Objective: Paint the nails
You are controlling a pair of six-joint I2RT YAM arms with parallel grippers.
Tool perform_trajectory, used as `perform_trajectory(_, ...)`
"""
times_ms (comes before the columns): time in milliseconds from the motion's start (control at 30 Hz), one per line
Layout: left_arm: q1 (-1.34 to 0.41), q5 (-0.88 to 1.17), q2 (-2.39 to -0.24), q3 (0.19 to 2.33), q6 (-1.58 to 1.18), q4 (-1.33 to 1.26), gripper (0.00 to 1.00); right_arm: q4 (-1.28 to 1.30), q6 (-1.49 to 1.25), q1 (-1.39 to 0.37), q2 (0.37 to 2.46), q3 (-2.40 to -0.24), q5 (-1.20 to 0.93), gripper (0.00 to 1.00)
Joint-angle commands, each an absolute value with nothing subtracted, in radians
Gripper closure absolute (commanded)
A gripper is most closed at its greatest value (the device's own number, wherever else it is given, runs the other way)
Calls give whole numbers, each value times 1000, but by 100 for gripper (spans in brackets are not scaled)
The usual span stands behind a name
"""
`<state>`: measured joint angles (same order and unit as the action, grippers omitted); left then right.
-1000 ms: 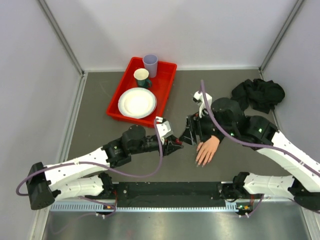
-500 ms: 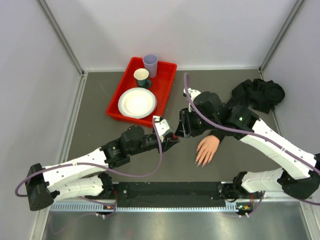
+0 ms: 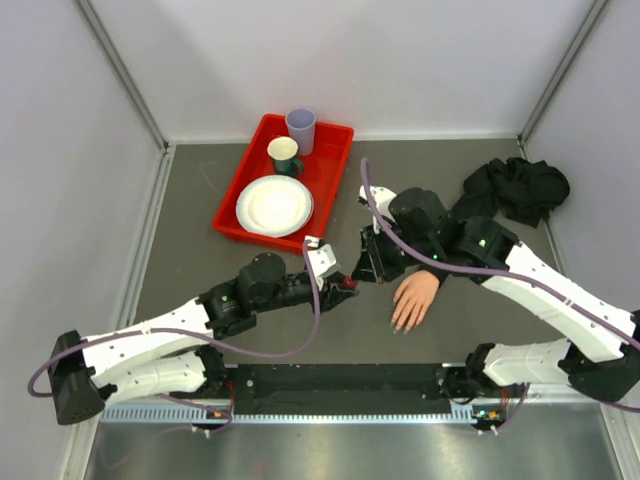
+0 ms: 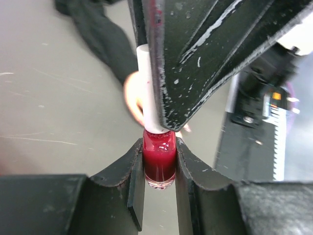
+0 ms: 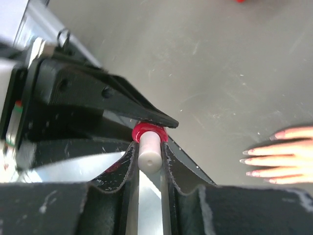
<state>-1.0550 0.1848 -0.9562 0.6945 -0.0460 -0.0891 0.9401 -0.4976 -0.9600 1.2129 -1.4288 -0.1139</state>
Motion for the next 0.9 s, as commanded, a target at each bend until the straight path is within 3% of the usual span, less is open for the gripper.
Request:
perform_trajectory(0, -1063, 411, -884, 681, -83, -172, 100, 812, -330, -968, 1140, -1355, -279, 100)
perform_trajectory(367, -1062, 811, -879, 713, -270, -324, 100, 632, -101, -968, 1016, -1243, -725, 100)
perform_trajectory(533, -1062, 831, -911, 730, -285, -339, 100, 591, -63, -968, 970, -1207, -765, 100)
perform_trajectory(667, -1062, 781, -920, 733, -267, -322, 100, 646, -26, -968, 956, -1210, -672, 100)
perform_trajectory(700, -1062, 749, -920, 739, -241, -302, 100, 656, -35, -968, 957, -1219, -645, 96)
perform_trajectory(800, -1062, 573, -925, 759, -169, -207, 100, 686, -138, -968, 966, -1247, -481, 62)
perform_trajectory(867, -1062, 438, -937, 775, -121, -157, 100, 741, -251, -968, 986, -1285, -313, 55)
